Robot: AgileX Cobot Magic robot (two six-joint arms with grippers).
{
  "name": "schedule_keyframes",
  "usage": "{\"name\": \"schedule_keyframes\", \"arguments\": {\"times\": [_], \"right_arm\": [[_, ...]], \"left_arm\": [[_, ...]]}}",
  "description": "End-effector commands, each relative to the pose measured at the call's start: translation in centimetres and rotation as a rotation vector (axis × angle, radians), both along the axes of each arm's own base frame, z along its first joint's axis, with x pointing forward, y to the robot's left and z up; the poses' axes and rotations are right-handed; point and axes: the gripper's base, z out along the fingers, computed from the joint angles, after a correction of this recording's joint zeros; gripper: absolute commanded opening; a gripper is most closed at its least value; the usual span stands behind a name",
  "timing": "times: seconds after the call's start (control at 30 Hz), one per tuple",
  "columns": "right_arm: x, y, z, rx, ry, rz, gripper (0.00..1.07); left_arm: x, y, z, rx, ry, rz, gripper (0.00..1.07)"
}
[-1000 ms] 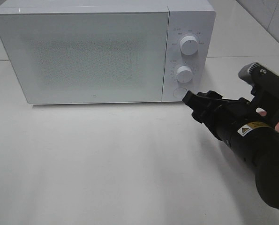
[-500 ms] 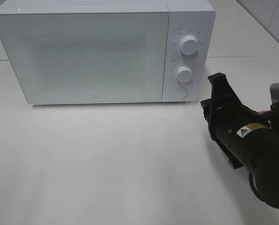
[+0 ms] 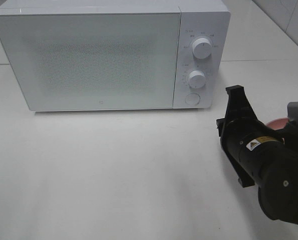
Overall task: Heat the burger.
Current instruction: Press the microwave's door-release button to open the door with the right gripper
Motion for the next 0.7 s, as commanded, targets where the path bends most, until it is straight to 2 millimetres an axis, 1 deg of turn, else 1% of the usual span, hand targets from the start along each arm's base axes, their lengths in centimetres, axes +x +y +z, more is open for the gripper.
{"name": "schedule_keyframes", "arguments": {"times": [0.03, 0.2, 0.27, 0.3, 0.33, 0.37, 0.43, 0.47, 0.5, 0.57, 0.6, 0.67, 0.7], "right_arm": [[0.7, 0.7, -0.1, 0.021, -0.010, -0.005, 0.00], [1.8, 1.9, -0.8, 0.034, -0.008, -0.010, 0.00], [2.0, 1.9, -0.9, 0.041, -0.007, -0.019, 0.00], [2.7, 2.0, -1.2, 0.052, -0.008, -0.025, 0.00], [2.7, 2.0, -1.2, 0.052, -0.008, -0.025, 0.00], [3.5, 2.0, -1.5, 0.082, -0.013, -0.045, 0.00], [3.8, 1.9, -1.5, 0.098, -0.016, -0.052, 0.00], [4.6, 1.9, -1.6, 0.125, -0.026, -0.058, 0.00], [4.6, 1.9, -1.6, 0.125, -0.026, -0.058, 0.00], [5.5, 2.1, -1.7, 0.136, -0.035, -0.065, 0.00], [5.5, 2.1, -1.7, 0.136, -0.035, -0.065, 0.00], [6.4, 2.2, -1.9, 0.142, -0.040, -0.075, 0.00], [6.4, 2.2, -1.9, 0.142, -0.040, -0.075, 0.00]], "left_arm": [[-0.3, 0.0, 0.0, -0.004, -0.017, 0.009, 1.00], [-0.3, 0.0, 0.0, -0.004, -0.017, 0.009, 1.00], [-0.3, 0.0, 0.0, -0.004, -0.017, 0.009, 1.00], [-0.3, 0.0, 0.0, -0.004, -0.017, 0.009, 1.00], [-0.3, 0.0, 0.0, -0.004, -0.017, 0.009, 1.00], [-0.3, 0.0, 0.0, -0.004, -0.017, 0.009, 1.00], [-0.3, 0.0, 0.0, -0.004, -0.017, 0.009, 1.00], [-0.3, 0.0, 0.0, -0.004, -0.017, 0.009, 1.00], [-0.3, 0.0, 0.0, -0.004, -0.017, 0.009, 1.00], [-0.3, 0.0, 0.0, -0.004, -0.017, 0.009, 1.00], [-0.3, 0.0, 0.0, -0.004, -0.017, 0.009, 1.00], [-0.3, 0.0, 0.0, -0.004, -0.017, 0.009, 1.00], [-0.3, 0.0, 0.0, -0.004, -0.017, 0.009, 1.00]]}}
